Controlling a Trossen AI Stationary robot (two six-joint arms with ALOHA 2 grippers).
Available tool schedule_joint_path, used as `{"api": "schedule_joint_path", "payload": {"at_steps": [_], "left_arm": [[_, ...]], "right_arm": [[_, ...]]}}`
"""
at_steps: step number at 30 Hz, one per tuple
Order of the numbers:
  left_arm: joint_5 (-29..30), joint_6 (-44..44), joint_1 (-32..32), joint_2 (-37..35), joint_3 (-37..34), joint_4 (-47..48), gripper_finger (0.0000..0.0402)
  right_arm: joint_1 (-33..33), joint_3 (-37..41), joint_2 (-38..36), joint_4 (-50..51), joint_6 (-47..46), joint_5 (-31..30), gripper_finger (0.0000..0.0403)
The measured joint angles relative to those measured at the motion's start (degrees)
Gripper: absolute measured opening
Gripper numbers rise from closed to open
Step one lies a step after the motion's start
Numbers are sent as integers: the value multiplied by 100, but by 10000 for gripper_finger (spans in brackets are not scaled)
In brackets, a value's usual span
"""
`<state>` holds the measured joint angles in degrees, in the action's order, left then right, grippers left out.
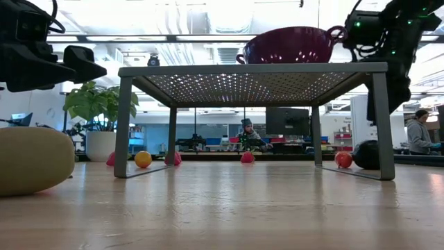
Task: Pick & Place Fruit
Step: Put the plum in the purple strainer bowl on the shelf
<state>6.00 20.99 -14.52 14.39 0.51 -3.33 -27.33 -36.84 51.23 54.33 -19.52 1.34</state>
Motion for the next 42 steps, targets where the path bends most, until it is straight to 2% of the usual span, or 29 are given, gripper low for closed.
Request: {"api": "schedule_joint_path", "payload": {"at_steps": [5, 12, 18, 24, 30, 35, 39, 42], "left_arm": [[1, 0, 0, -1, 1, 0, 291], [0, 0, -1, -2, 1, 0, 291], [0, 0, -2, -2, 0, 0, 291], [0, 0, 0, 0, 0, 0, 291], [0, 0, -1, 0, 1, 2, 291], [0, 0, -2, -1, 1, 0, 291], [0, 0, -1, -1, 1, 0, 291], [0, 0, 0, 0, 0, 0, 291]], "right_arm": [[-2, -4, 76, -232, -339, -262, 260], [35, 228, 210, -510, -735, -317, 249], [131, 411, 338, -882, -900, -294, 273], [129, 61, 274, -806, -583, -335, 302], [251, -599, 95, -795, 444, -258, 308], [803, -799, -250, -494, 953, -85, 293], [1673, -654, -574, -125, 453, -211, 276], [2478, -456, -768, -9, -94, -643, 265]]}}
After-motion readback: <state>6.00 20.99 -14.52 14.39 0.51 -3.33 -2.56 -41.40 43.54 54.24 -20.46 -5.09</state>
